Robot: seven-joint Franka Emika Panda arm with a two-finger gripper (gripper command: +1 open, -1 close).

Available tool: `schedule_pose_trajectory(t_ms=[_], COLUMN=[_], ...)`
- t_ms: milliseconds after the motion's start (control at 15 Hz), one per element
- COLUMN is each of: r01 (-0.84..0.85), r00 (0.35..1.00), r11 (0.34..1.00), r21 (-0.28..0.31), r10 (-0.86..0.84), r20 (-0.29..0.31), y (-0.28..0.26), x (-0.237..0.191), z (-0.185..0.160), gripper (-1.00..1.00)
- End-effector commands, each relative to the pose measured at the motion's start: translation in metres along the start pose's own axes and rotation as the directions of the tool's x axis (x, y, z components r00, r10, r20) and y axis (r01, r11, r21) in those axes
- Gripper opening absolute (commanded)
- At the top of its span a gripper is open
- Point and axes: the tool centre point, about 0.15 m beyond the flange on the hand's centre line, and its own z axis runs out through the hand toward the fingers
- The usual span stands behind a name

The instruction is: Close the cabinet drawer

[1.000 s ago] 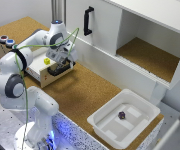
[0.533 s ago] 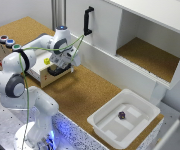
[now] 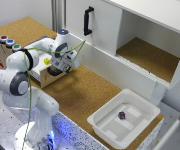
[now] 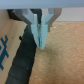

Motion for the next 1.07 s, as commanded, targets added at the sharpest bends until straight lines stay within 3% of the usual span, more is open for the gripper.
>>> schedule_pose_trajectory(t_ms=[0,533,667,800,867,1000], r01=[0.091,0.244,0.219,0.181,0.162,0.115], r00=[0.996,0.969,0.973,0.977,0.978,0.983], r11=[0.996,0.967,0.974,0.983,0.983,0.985], r21=[0.018,0.075,0.053,-0.039,-0.088,-0.129], r10=[-0.091,-0.239,-0.213,-0.185,-0.172,-0.132], r20=[0.002,-0.068,-0.089,-0.108,-0.121,-0.13], y=[-0.08,-0.167,-0.155,-0.128,-0.115,-0.093], x=[0.019,0.039,0.043,0.043,0.041,0.037], z=[0.017,0.003,-0.008,-0.02,-0.027,-0.037], gripper=[-1.0,-1.0,-1.0,-1.0,1.0,1.0])
